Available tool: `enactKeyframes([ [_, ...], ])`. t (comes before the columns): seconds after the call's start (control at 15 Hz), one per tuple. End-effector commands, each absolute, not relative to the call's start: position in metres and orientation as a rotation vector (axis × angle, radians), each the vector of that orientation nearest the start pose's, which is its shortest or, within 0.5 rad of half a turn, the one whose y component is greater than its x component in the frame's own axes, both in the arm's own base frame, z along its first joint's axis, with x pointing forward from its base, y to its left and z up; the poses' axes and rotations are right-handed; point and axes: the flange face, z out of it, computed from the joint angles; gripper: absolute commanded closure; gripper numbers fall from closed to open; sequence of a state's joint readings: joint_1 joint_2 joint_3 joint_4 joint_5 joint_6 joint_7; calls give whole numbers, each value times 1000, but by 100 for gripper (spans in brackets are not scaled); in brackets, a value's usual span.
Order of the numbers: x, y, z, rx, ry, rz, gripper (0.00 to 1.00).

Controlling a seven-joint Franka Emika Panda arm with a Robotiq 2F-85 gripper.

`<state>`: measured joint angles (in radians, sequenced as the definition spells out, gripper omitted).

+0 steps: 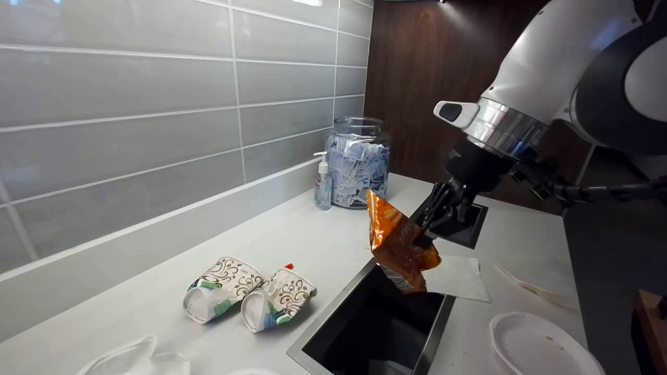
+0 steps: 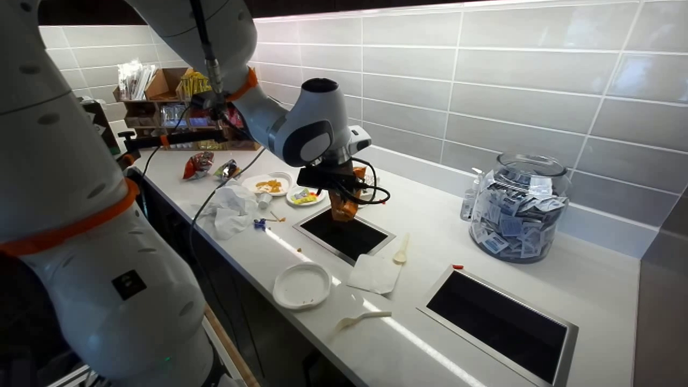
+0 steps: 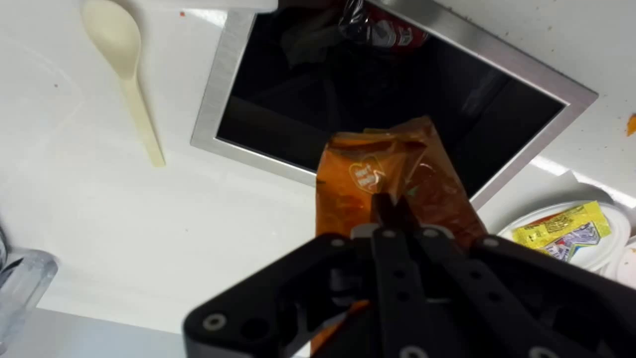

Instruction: Pour the contents from the orange packet into the left bin

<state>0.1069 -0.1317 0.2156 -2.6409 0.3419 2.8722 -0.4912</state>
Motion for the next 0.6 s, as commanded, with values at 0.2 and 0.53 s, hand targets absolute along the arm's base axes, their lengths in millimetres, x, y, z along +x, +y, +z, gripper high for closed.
enactKeyframes([
  [0.2, 445, 141, 345, -2935, -723, -268, 100],
  [0.53, 458, 156, 357, -2942, -754, -82, 100],
])
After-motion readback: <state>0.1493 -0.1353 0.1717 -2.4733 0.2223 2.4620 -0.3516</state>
